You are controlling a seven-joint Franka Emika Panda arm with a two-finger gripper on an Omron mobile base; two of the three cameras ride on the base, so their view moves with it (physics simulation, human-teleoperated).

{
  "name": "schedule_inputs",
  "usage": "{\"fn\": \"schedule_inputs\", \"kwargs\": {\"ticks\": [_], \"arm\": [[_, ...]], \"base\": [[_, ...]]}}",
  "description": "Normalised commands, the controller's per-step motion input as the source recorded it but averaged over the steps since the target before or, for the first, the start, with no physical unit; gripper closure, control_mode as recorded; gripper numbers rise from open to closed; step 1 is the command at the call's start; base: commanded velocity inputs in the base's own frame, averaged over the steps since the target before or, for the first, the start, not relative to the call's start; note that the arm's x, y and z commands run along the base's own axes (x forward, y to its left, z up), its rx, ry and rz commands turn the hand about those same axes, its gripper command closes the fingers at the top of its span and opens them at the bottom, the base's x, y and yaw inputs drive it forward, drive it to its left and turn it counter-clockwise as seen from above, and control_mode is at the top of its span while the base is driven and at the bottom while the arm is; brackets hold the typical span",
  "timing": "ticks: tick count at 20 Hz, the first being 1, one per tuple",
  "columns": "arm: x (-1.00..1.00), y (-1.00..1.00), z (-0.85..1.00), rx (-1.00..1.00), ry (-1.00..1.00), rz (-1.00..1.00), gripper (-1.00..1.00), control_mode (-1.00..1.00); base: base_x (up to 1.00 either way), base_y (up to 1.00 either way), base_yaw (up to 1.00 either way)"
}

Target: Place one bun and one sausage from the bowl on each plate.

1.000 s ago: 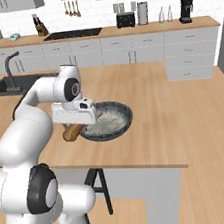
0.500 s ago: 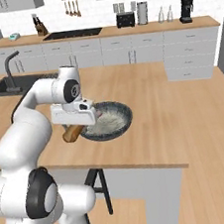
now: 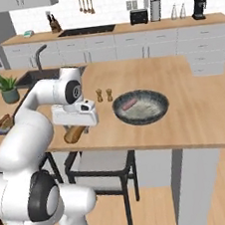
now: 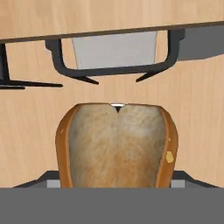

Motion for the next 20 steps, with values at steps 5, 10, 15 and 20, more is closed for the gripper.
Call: {"fn": "schedule_inputs", "kwargs": {"ticks": [5, 10, 15, 20], "arm": [[0.00, 0.00, 0.00, 0.00, 0.00, 0.00, 1.00, 1.00], [0.00, 0.00, 0.00, 0.00, 0.00, 0.00, 1.00, 1.00], [0.00, 0.00, 0.00, 0.00, 0.00, 0.00, 1.00, 1.00], [0.00, 0.00, 0.00, 0.00, 0.00, 0.00, 1.00, 1.00]], "base": [[0.00, 1.00, 0.00], [0.00, 1.00, 0.00], [0.04, 1.00, 0.00], [0.10, 1.00, 0.00]]}}
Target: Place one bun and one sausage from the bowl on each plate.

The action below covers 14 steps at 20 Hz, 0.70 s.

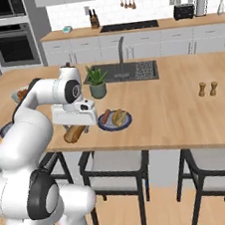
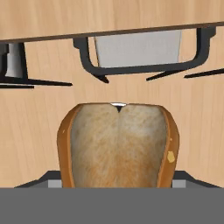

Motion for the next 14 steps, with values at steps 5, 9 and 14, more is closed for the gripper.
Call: {"fn": "schedule_inputs", "kwargs": {"ticks": [5, 9, 14], "arm": [[0.00, 0.00, 0.00, 0.00, 0.00, 0.00, 1.00, 1.00], [0.00, 0.00, 0.00, 0.00, 0.00, 0.00, 1.00, 1.00], [0.00, 0.00, 0.00, 0.00, 0.00, 0.00, 1.00, 1.00]], "base": [[0.23, 1.00, 0.00], [0.38, 1.00, 0.00], [0.34, 1.00, 0.00]]}}
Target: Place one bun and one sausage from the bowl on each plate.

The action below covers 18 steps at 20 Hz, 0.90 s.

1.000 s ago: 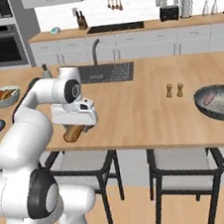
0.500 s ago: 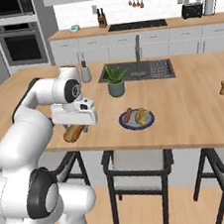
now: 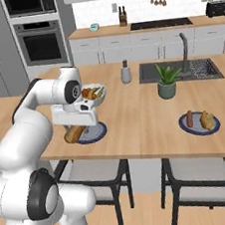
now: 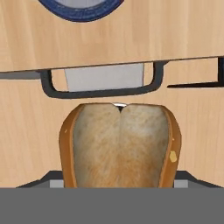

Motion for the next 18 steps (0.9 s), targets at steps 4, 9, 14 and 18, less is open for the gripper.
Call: {"fn": "schedule_inputs", "kwargs": {"ticks": [4, 9, 14, 18], "arm": [[0.00, 0.00, 0.00, 0.00, 0.00, 0.00, 1.00, 1.00], [0.00, 0.00, 0.00, 0.00, 0.00, 0.00, 1.00, 1.00], [0.00, 0.00, 0.00, 0.00, 0.00, 0.00, 1.00, 1.00], [0.00, 0.00, 0.00, 0.00, 0.00, 0.00, 1.00, 1.00]], "base": [[0.29, 0.23, 0.00], [0.25, 0.03, 0.00], [0.34, -0.03, 0.00], [0.56, 0.00, 0.00]]}}
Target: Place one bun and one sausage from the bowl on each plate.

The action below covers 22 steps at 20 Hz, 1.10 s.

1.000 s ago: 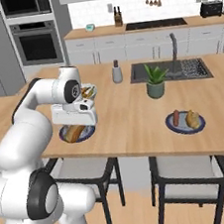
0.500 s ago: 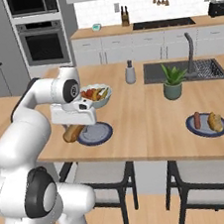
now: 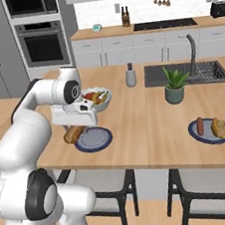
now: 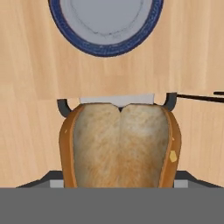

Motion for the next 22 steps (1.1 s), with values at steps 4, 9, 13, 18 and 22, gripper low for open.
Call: {"fn": "schedule_inputs", "kwargs": {"ticks": [4, 9, 13, 18, 22], "arm": [[0.30, -0.06, -0.15, 0.00, 0.00, 0.00, 1.00, -1.00], [0.92, -0.33, -0.59, 0.00, 0.00, 0.00, 1.00, -1.00], [1.00, 0.00, -0.74, 0.00, 0.00, 0.00, 1.00, -1.00], [0.99, 0.00, -0.64, 0.00, 0.00, 0.00, 1.00, -1.00], [0.78, 0.00, -0.36, 0.00, 0.04, 0.00, 1.00, -1.00]], "base": [[0.28, 0.00, 0.00], [0.00, 0.00, 0.00], [0.00, 0.00, 0.00], [0.00, 0.00, 0.00], [0.00, 0.00, 0.00]]}}
